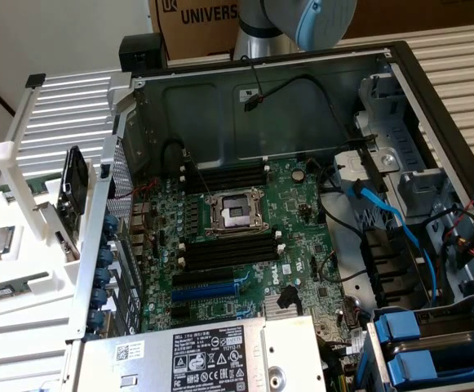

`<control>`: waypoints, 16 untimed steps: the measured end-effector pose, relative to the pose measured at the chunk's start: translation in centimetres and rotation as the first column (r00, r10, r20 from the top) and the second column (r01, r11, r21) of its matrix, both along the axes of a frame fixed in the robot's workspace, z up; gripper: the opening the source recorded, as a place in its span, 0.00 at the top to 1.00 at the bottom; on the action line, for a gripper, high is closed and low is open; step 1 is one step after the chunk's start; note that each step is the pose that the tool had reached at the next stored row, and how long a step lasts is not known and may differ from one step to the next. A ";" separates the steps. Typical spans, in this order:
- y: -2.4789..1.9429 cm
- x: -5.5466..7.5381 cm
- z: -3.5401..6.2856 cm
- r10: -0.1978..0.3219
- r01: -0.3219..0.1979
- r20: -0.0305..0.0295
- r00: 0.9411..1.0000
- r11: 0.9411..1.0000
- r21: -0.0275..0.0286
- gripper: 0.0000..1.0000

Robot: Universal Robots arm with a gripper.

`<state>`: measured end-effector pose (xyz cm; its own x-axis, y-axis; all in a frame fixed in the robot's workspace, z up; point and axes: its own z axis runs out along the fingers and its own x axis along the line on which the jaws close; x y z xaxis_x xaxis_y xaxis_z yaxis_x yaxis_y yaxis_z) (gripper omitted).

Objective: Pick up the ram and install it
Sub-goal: 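Reach for the ram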

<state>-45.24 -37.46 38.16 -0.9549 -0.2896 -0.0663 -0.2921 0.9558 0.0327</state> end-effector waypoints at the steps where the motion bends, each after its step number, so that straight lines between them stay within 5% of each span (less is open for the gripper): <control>1: 0.00 0.0 0.00 0.018 -0.018 0.000 1.000 1.000 0.000 0.89; 9: 0.00 0.0 -0.04 0.163 -0.163 0.000 0.987 0.987 0.000 0.89; 16: 0.00 0.0 -0.08 0.287 -0.287 0.000 0.958 0.958 0.000 0.89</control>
